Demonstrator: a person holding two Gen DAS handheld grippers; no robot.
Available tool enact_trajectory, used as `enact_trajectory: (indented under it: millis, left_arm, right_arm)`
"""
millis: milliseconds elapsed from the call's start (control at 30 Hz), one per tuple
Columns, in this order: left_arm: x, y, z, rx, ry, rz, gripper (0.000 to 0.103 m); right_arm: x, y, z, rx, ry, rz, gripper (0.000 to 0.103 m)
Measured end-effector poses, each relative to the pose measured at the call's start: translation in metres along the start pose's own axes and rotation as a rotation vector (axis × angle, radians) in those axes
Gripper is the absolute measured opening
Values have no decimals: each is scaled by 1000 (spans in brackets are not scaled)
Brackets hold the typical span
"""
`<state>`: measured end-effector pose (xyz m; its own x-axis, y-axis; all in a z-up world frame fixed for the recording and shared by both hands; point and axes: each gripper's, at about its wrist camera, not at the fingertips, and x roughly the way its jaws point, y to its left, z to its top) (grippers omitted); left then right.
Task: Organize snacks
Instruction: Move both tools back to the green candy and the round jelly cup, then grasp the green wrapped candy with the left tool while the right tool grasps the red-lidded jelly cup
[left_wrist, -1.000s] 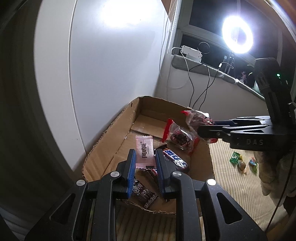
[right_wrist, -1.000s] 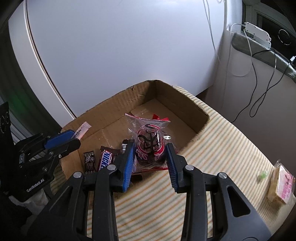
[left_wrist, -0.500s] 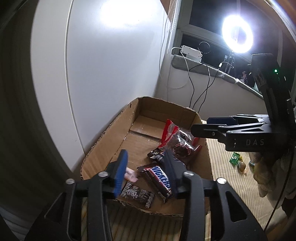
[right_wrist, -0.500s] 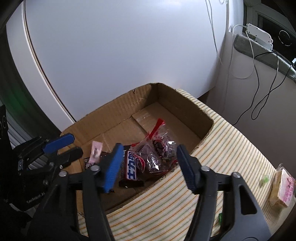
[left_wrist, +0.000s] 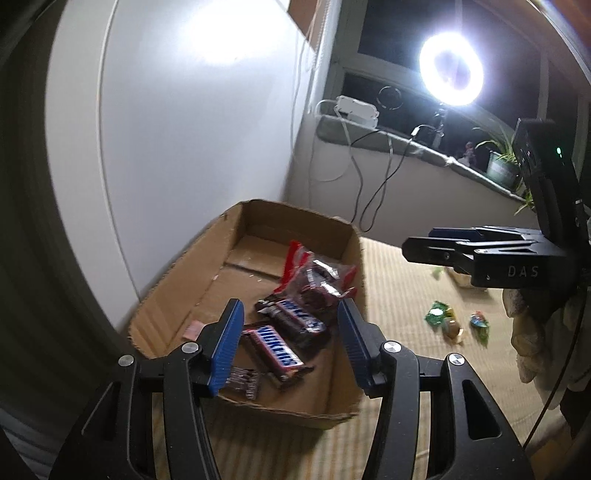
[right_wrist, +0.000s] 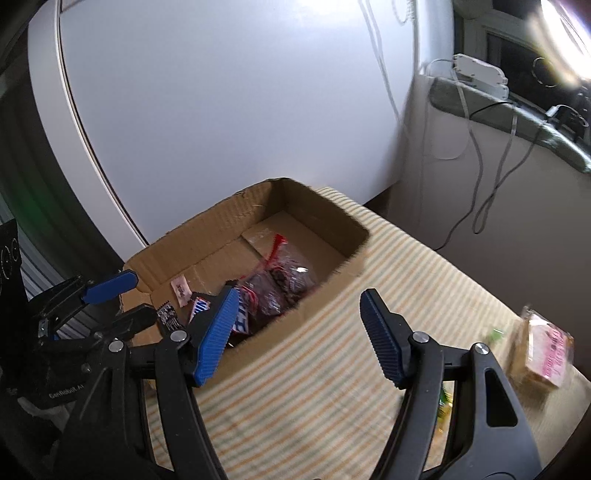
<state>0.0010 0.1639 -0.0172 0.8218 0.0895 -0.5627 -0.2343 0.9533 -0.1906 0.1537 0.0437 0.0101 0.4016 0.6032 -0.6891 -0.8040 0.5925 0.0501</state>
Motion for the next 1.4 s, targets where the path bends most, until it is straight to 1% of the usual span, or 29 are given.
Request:
enact_trajectory:
  millis: [167, 267, 367, 533, 700, 800, 867, 1000, 1133, 1233, 1400]
  left_arm:
    - [-2, -23, 1, 21, -4, -51, 52]
    - [2, -39, -1, 34, 5, -88, 52]
    - [9, -57, -5, 55, 26, -123, 52]
    - [24, -86, -11, 91, 61, -173, 52]
    - [43, -107, -13, 116, 100, -209, 46]
    - [54, -118, -13, 131, 127, -228, 42]
    - [63, -123, -14, 140, 147, -239, 38]
    - [84, -136, -15, 161, 194, -259, 35]
    - [105, -149, -14, 191, 235, -279, 32]
    - [122, -159, -16, 228, 260, -271, 30]
    - [139, -166, -17, 255, 296, -273, 29]
  right_arm:
    - [-28, -25, -16, 26, -22, -42, 71]
    - [-44, -48, -31, 67, -24, -72, 71]
    - [-56, -69, -46, 108, -20, -99, 71]
    - [-71, -108, -78, 172, 11, -153, 71]
    - [-76, -140, -106, 231, 45, -191, 71]
    - [-75, -156, -117, 264, 62, -198, 71]
    - [-74, -163, -124, 278, 67, -198, 71]
    - [-66, -173, -131, 294, 87, -177, 71]
    - [-56, -171, -134, 275, 103, -154, 71]
    - [-49, -168, -133, 253, 116, -144, 66]
    - [-39, -170, -130, 239, 130, -134, 65]
